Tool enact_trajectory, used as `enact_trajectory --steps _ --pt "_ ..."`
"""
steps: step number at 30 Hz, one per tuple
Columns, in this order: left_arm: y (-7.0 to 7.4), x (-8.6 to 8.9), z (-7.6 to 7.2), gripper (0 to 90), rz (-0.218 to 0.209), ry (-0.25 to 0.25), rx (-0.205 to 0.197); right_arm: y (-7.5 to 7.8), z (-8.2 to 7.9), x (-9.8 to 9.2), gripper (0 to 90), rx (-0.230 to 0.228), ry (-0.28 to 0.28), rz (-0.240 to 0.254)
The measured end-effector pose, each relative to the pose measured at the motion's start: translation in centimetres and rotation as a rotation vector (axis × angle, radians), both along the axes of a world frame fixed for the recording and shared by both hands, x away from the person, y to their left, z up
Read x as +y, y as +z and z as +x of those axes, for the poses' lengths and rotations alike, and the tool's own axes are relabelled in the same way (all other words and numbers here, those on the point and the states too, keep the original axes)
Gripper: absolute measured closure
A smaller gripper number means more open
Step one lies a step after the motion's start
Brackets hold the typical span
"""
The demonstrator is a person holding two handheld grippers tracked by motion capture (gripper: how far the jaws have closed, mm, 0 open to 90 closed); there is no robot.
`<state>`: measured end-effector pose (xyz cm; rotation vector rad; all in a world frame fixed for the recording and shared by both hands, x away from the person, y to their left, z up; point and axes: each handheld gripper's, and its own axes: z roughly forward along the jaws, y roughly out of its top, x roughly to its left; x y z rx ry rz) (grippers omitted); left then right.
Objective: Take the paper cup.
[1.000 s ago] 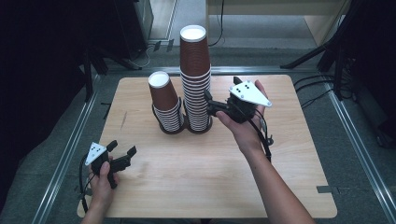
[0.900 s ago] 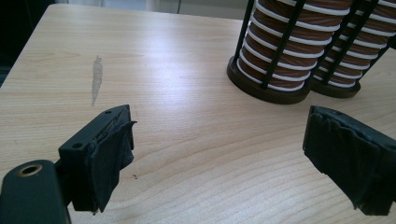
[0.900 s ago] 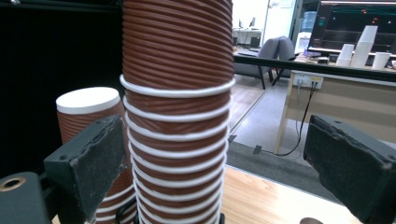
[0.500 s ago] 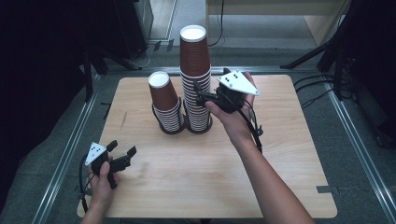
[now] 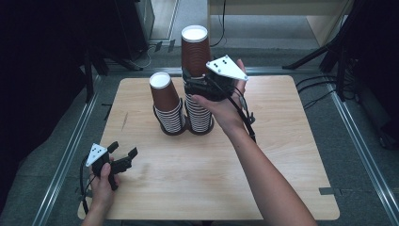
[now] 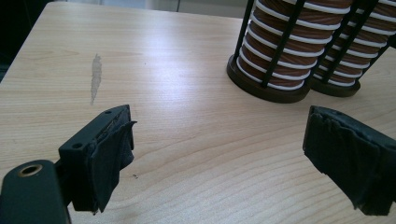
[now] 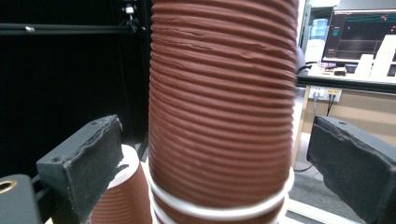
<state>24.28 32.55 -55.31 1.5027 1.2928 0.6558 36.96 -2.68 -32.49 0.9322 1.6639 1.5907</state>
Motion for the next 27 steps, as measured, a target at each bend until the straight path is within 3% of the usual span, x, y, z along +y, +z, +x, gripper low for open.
enact_trajectory --steps 15,27 --pt "0.0 0.0 0.1 8.5 0.0 -0.011 0.008 0.0 2.3 1.7 8.4 0.033 -0.065 0.019" --pt "0.0 0.0 0.1 8.5 0.0 -0.014 0.009 0.3 2.5 1.8 10.1 0.059 -0.067 0.018"
